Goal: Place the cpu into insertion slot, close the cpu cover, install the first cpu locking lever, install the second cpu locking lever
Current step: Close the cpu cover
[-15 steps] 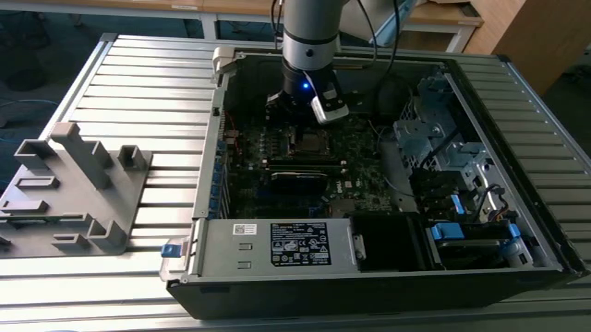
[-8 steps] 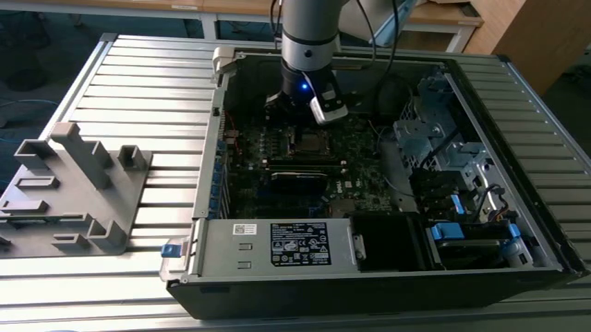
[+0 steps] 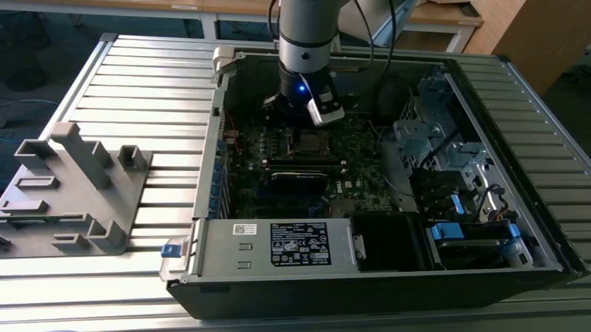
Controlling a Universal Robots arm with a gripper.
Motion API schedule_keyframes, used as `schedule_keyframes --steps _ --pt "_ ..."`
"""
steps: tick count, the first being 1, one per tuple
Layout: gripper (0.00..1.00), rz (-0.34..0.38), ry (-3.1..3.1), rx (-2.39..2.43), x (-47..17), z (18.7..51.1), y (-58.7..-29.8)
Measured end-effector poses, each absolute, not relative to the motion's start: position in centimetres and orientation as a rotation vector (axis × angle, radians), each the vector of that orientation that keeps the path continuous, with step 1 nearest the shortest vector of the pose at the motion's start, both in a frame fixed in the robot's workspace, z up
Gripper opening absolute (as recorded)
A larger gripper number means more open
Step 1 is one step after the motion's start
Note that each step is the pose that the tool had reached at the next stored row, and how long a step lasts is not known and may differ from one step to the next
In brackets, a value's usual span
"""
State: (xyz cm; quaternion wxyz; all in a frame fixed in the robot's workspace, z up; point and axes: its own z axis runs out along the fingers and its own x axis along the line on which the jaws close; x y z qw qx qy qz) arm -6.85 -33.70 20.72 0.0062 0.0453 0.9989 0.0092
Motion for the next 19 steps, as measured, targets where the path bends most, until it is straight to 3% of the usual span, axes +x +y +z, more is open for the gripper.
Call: schedule_keyframes --steps 19 --pt "0.11 0.029 3.127 0.113 -7.02 20.39 -33.7"
